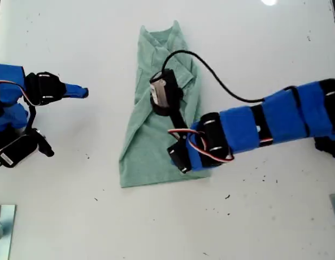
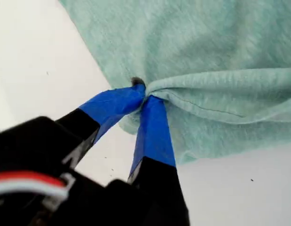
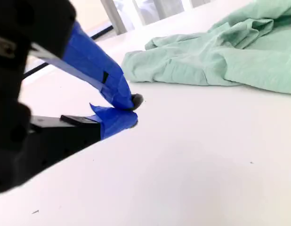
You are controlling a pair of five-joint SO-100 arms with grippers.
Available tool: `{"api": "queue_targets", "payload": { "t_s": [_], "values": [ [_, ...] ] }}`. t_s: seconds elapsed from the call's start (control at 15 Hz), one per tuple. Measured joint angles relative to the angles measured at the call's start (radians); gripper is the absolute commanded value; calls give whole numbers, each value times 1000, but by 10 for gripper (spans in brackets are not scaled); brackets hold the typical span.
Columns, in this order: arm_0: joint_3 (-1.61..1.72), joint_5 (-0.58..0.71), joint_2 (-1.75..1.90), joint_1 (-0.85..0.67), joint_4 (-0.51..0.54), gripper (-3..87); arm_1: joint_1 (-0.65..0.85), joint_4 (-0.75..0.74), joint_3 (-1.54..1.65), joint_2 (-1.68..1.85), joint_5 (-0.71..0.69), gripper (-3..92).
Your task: Fold t shirt
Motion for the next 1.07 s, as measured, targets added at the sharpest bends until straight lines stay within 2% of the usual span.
{"api": "queue_targets", "payload": {
  "t_s": [0.27,0.4,0.53,0.73,0.87,1.07],
  "values": [
    [0,0,0,0,0,-2,-6,80,-78,120,-57,273],
    [0,0,0,0,0,-2,29,218,-20,347,-80,268],
    [0,0,0,0,0,-2,146,235,301,664,-115,53],
    [0,0,0,0,0,-3,353,-2,1063,1224,-207,26],
    [0,-9,-5,3,0,-3,465,-78,1526,1500,-219,26],
    [-63,-126,-112,100,8,-3,560,-153,1802,1600,-244,26]
  ]
}}
